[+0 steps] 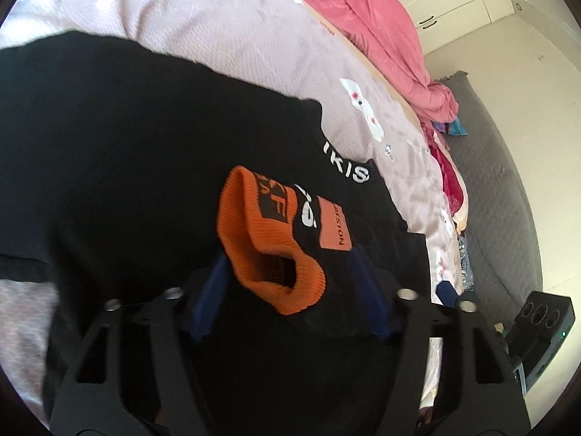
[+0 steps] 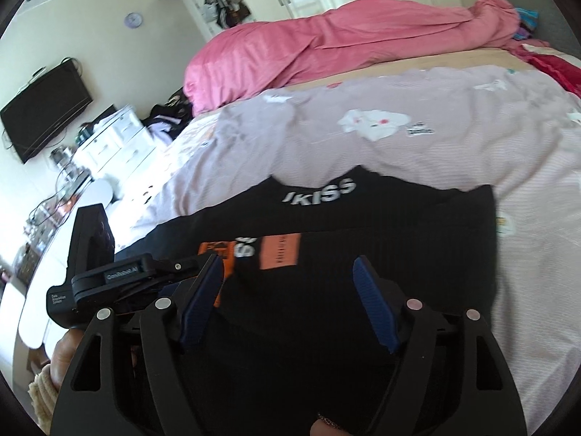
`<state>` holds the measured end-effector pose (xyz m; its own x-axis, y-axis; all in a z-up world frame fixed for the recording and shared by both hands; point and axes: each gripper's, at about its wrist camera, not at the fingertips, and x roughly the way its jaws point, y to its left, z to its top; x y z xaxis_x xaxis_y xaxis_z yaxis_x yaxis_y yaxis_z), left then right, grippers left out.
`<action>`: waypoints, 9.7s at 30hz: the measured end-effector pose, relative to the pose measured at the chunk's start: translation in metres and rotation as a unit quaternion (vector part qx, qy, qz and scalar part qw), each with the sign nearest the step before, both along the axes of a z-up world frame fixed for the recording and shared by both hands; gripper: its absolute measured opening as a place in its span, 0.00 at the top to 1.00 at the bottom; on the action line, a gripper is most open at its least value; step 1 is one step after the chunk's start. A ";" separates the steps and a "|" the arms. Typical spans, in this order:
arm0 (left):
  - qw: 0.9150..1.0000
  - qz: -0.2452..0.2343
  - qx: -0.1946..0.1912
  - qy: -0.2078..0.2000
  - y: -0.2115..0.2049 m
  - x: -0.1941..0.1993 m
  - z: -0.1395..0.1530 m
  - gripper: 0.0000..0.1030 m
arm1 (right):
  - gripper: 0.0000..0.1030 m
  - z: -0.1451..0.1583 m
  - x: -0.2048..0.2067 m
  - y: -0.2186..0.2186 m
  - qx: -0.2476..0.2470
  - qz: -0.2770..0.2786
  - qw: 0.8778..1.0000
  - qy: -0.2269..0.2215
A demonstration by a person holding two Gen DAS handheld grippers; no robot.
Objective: Fold small clothes
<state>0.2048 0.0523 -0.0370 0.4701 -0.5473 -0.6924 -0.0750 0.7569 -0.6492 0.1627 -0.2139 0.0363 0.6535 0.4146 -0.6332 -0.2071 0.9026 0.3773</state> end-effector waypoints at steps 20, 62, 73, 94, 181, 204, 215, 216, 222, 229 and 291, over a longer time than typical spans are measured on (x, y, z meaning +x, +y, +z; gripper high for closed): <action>0.990 0.023 0.105 -0.088 0.019 -0.024 0.046 0.94 | 0.30 -0.026 0.002 -0.058 -0.045 -0.085 0.995 0.034; 0.969 0.033 0.239 -0.052 0.023 -0.050 0.040 0.39 | 0.13 -0.043 -0.006 -0.010 -0.096 -0.001 0.992 0.078; 0.956 0.108 0.266 -0.066 0.059 -0.070 0.060 0.20 | 0.05 -0.023 -0.006 0.020 -0.088 0.018 0.994 0.060; 0.913 0.273 0.297 -0.057 0.145 -0.098 0.071 0.18 | 0.04 0.011 -0.006 0.141 -0.091 0.124 0.988 -0.009; 0.917 0.273 0.159 -0.245 0.163 -0.135 0.114 0.92 | 0.04 -0.005 -0.014 0.104 -0.022 0.056 0.998 0.029; 0.936 0.091 0.183 -0.287 0.030 -0.112 0.108 0.94 | 0.04 -0.009 -0.031 0.011 -0.025 -0.035 0.999 0.030; 0.951 0.022 0.160 -0.263 -0.018 -0.097 0.080 0.94 | 0.04 -0.015 -0.029 -0.024 -0.024 -0.075 0.996 0.034; 0.952 0.019 0.159 -0.259 -0.020 -0.096 0.079 0.94 | 0.04 -0.015 -0.029 -0.026 -0.023 -0.078 0.996 0.034; 0.958 0.003 0.150 -0.243 -0.027 -0.087 0.066 0.93 | 0.04 -0.015 -0.028 -0.035 -0.018 -0.090 0.995 0.033; 0.963 -0.015 0.122 -0.239 -0.028 -0.085 0.061 0.69 | 0.04 -0.016 -0.028 -0.034 -0.015 -0.091 0.995 0.036; 0.959 0.167 0.103 -0.204 0.092 -0.096 0.074 0.42 | 0.91 0.035 0.014 -0.003 -0.051 -0.006 0.997 -0.062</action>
<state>0.1092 0.1446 0.0372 0.8505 -0.1909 -0.4900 -0.1061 0.8503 -0.5155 0.1766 -0.2173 0.0717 0.7339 0.3443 -0.5855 -0.2363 0.9376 0.2551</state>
